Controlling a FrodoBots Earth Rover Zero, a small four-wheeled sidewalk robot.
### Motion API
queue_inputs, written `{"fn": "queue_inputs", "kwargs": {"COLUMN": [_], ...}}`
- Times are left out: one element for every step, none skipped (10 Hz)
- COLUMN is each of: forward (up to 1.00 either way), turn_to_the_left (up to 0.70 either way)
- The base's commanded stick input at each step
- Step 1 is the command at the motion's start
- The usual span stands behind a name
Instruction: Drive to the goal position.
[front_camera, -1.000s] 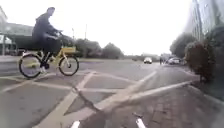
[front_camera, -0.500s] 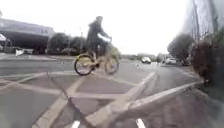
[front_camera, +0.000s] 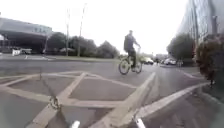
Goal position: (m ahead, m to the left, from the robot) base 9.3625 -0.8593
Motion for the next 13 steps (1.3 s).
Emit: {"fn": "queue_inputs", "kwargs": {"forward": [0.0,0.0,0.0,0.0,0.0,0.06,0.7,0.7,0.7,0.7,0.7,0.7,0.7], "turn_to_the_left": [0.0,0.0,0.0,0.0,0.0,0.0,0.0,0.0,0.0,0.0,0.0,0.0,0.0]}}
